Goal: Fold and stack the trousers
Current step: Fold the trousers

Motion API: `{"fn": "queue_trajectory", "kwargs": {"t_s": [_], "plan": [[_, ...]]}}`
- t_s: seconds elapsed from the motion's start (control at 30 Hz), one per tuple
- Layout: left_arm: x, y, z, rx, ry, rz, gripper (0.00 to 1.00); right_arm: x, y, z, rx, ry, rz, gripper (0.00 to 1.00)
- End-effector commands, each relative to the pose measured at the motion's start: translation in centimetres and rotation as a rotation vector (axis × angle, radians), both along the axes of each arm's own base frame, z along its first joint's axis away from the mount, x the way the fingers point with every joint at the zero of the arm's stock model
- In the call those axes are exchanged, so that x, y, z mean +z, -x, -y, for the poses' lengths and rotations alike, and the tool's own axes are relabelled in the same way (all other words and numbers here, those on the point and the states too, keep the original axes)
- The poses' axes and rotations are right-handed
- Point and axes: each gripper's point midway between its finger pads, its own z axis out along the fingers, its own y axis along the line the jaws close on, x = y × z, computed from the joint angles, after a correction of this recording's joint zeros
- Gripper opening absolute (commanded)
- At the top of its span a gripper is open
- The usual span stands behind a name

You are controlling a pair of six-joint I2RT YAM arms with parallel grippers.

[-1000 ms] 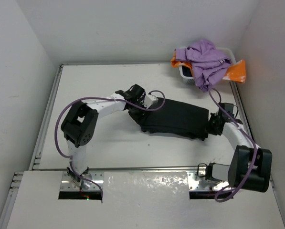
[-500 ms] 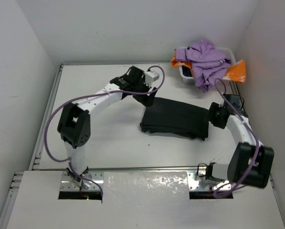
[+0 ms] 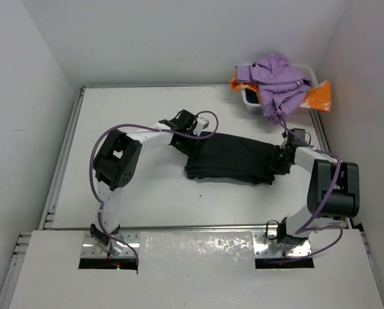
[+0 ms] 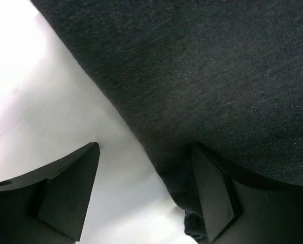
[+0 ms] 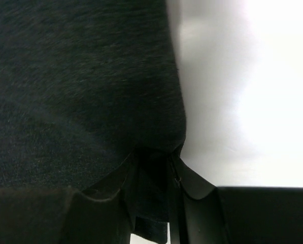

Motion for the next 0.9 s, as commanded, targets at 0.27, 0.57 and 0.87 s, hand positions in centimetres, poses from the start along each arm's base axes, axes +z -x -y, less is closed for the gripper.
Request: {"fn": "queue_trajectory", "kwargs": {"t_s": [0.27, 0.57, 0.87], "plan": [[0.4, -1.6, -13.0, 0.250, -0.095, 0.043, 0.71, -0.1, -4.0, -8.5, 0.147, -0.128, 0.093, 0.23], [2.7, -2.2, -17.1, 0.318, -0.113, 0.111, 0.70, 1.2, -6.7, -10.7, 0.289, -0.156, 0.131, 0.28], [6.1, -3.3, -19.9, 0.403, -0.074, 0.154, 0.71, 6.6, -8.4, -9.0, 0.329, -0.087, 0.202, 0.54]]}}
